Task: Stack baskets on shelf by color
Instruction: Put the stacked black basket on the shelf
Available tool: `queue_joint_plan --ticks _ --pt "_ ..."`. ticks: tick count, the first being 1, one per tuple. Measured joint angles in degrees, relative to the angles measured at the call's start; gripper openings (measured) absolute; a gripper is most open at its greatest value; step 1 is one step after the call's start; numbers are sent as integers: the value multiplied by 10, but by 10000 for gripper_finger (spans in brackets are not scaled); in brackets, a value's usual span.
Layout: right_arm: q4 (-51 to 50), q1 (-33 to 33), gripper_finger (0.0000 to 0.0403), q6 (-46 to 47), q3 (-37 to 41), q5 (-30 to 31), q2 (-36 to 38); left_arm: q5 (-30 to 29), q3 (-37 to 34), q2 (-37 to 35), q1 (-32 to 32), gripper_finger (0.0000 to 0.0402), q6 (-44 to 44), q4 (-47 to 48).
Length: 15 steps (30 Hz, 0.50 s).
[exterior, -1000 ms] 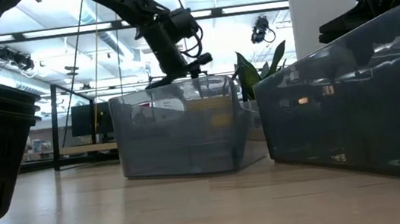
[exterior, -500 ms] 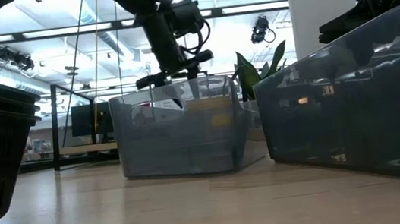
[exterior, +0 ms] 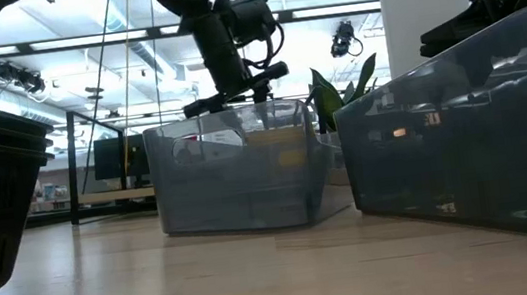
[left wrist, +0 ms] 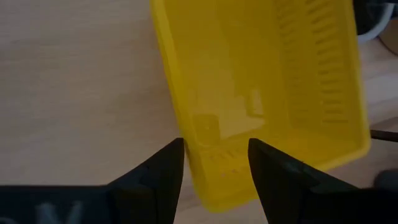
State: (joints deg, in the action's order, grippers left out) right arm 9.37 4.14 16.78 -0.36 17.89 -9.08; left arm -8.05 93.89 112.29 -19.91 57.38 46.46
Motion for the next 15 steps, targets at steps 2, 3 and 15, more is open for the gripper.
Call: queue_joint_plan --ticks 2,3,15 --pt "0 0 109 0 0 0 0 -1 0 0 3 185 1 -7" --pt "0 0 109 0 0 0 0 -2 0 0 3 185 1 -10" --pt "0 0 109 0 0 0 0 4 0 0 2 183 -2 -15"
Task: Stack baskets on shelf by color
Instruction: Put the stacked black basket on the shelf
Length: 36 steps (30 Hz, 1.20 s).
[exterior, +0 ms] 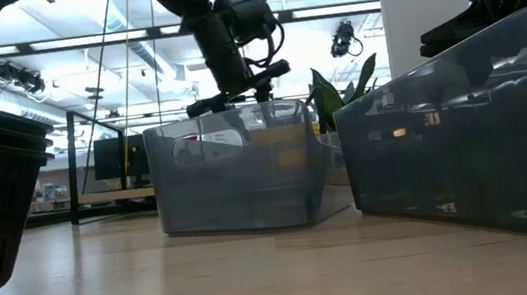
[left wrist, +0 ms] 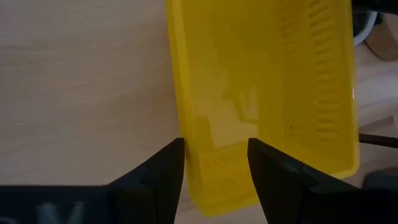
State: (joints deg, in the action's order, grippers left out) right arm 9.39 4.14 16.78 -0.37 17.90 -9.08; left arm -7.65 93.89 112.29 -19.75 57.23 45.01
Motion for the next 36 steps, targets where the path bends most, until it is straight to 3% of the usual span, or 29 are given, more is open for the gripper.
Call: queue_joint_plan --ticks 13,19,36 --pt "0 0 109 0 0 0 0 1 0 0 0 146 11 44" --pt "0 0 109 0 0 0 0 30 0 -2 2 128 17 40" --pt "0 0 109 0 0 0 0 54 0 -2 16 126 6 25"
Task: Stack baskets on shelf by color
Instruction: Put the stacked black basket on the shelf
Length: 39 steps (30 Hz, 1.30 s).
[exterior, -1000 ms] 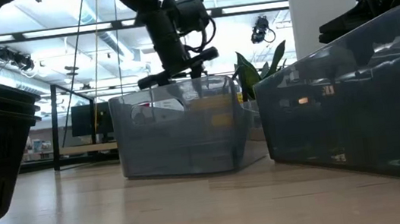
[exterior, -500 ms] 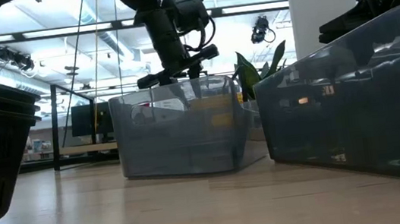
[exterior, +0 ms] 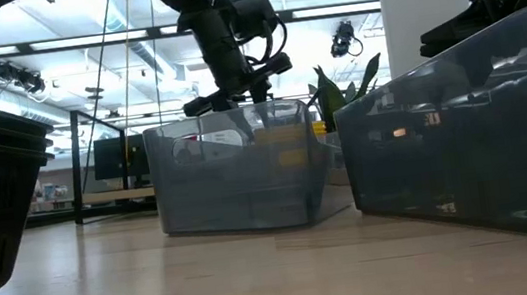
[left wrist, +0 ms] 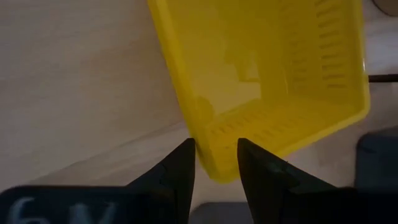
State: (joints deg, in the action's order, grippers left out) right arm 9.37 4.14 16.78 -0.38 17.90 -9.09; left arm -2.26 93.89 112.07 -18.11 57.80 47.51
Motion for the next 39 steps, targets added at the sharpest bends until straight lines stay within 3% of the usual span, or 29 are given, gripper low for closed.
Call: queue_joint_plan --ticks 13,19,24,33,39 --pt "0 0 109 0 0 0 0 -20 1 -16 -4 126 -24 10" --pt "0 0 109 0 0 0 0 -47 0 -30 -2 126 -108 6" --pt "0 0 109 0 0 0 0 -97 0 -43 11 126 -230 -18" --pt "1 0 109 0 0 0 0 -110 0 -32 71 126 -478 -87" --pt "1 0 109 0 0 0 0 -189 0 -9 122 132 -635 -125"
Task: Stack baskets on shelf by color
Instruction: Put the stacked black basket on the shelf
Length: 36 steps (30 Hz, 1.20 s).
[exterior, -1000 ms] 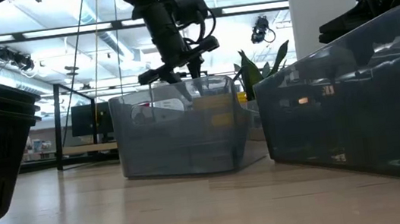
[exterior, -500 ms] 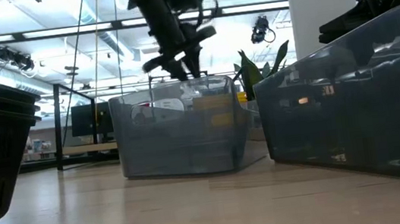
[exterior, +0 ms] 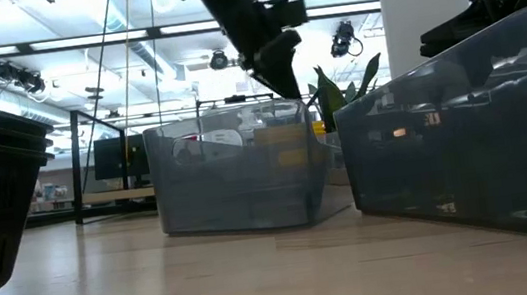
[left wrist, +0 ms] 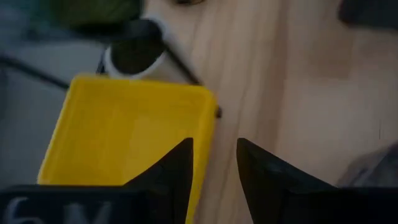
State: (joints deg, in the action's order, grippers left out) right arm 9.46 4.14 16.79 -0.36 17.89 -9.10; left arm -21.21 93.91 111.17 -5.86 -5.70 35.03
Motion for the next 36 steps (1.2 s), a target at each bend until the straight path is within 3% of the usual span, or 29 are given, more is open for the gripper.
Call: queue_joint_plan --ticks 6,15,20,23,30,36 --pt "0 0 109 0 0 0 0 -26 0 19 31 143 -89 -11" --pt "4 0 109 0 0 0 -2 -44 0 33 31 114 -30 -17" --pt "12 0 109 0 0 0 -5 -128 0 2 80 88 -24 14" --pt "13 0 109 0 0 0 -5 -142 0 -16 120 70 -13 28" --pt "12 0 109 0 0 0 -5 -85 0 -51 223 43 127 60" --pt "13 0 109 0 0 0 -5 -12 0 -61 292 30 318 72"
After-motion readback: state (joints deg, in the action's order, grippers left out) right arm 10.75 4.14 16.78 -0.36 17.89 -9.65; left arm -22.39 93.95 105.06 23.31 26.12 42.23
